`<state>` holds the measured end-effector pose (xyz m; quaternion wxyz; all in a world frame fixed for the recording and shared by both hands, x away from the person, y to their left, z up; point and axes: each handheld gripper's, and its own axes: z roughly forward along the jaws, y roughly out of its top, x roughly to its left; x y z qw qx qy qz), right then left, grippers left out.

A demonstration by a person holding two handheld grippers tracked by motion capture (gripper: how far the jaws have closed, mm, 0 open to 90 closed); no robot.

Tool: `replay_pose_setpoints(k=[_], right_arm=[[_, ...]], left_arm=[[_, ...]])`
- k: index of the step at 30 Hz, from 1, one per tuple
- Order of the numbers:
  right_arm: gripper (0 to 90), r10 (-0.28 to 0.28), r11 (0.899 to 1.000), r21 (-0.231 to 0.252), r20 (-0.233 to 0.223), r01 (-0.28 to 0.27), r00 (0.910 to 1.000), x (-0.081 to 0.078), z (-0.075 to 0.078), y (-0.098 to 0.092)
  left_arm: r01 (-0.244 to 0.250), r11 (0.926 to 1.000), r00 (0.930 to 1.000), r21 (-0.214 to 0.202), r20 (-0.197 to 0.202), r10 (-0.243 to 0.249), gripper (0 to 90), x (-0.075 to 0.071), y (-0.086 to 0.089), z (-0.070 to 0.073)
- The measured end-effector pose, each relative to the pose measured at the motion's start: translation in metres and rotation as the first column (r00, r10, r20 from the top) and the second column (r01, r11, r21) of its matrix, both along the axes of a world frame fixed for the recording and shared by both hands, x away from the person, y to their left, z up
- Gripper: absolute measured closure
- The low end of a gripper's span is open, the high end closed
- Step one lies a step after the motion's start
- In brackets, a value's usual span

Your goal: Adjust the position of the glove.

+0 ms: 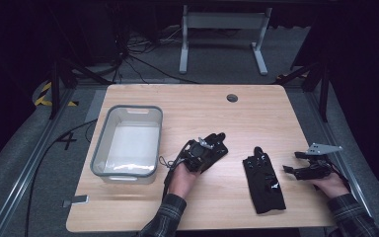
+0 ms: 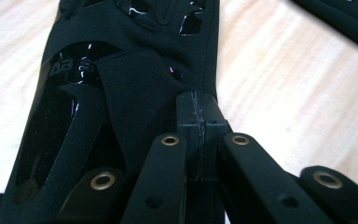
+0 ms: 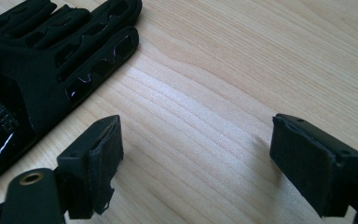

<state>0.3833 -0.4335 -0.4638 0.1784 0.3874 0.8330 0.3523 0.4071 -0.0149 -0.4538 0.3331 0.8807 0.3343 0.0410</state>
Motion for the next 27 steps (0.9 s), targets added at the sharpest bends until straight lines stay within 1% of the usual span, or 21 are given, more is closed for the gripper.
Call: replay_pose_setpoints(k=[5, 9, 11, 13, 15, 16, 17, 19, 22, 25, 27], right_arm=[[17.8, 0.002, 1.000, -0.001, 0.002, -0.002, 1.0000, 0.000, 0.000, 0.000], [17.8, 0.003, 1.000, -0.001, 0.003, -0.003, 1.0000, 0.000, 0.000, 0.000], [17.8, 0.003, 1.000, -0.001, 0.002, -0.003, 1.0000, 0.000, 0.000, 0.000], [17.8, 0.003, 1.000, 0.001, 0.000, -0.003, 1.0000, 0.000, 0.000, 0.000], [17.8, 0.003, 1.000, 0.001, 0.000, -0.003, 1.0000, 0.000, 0.000, 0.000], [17.8, 0.003, 1.000, 0.001, 0.000, -0.003, 1.0000, 0.000, 0.000, 0.000], [17.8, 0.003, 1.000, 0.001, 0.000, -0.003, 1.0000, 0.000, 0.000, 0.000], [17.8, 0.006, 1.000, 0.001, 0.001, -0.006, 1.0000, 0.000, 0.000, 0.000], [17.8, 0.006, 1.000, 0.001, 0.001, -0.006, 1.0000, 0.000, 0.000, 0.000], [17.8, 0.004, 1.000, 0.002, 0.001, -0.004, 1.0000, 0.000, 0.000, 0.000], [17.8, 0.004, 1.000, 0.002, 0.001, -0.004, 1.0000, 0.000, 0.000, 0.000]], left_arm=[[0.038, 0.9990, 0.9990, -0.025, -0.021, -0.038, 89.9, -0.015, -0.007, -0.001], [0.066, 0.9975, 0.9975, -0.026, -0.025, -0.066, 89.9, -0.023, -0.013, -0.001], [0.075, 0.9966, 0.9968, -0.035, -0.027, -0.076, 89.9, -0.027, -0.017, -0.001], [0.089, 0.9956, 0.9958, -0.026, -0.019, -0.090, 89.9, -0.029, -0.020, 0.000], [0.097, 0.9949, 0.9952, -0.028, -0.011, -0.097, 89.8, -0.030, -0.020, 0.003], [0.096, 0.9946, 0.9954, -0.039, 0.004, -0.096, 89.9, -0.032, -0.019, 0.008], [0.096, 0.9946, 0.9954, -0.039, 0.004, -0.096, 89.8, -0.032, -0.019, 0.008], [0.092, 0.9944, 0.9956, -0.053, 0.026, -0.090, 89.8, -0.034, -0.016, 0.015], [0.072, 0.9962, 0.9965, -0.050, 0.047, -0.069, 89.9, -0.037, -0.006, 0.022], [0.035, 0.9986, 0.9975, -0.040, 0.063, -0.032, 89.8, -0.040, 0.008, 0.024], [0.012, 0.9991, 0.9979, -0.042, 0.063, -0.010, 89.8, -0.042, 0.015, 0.025]])
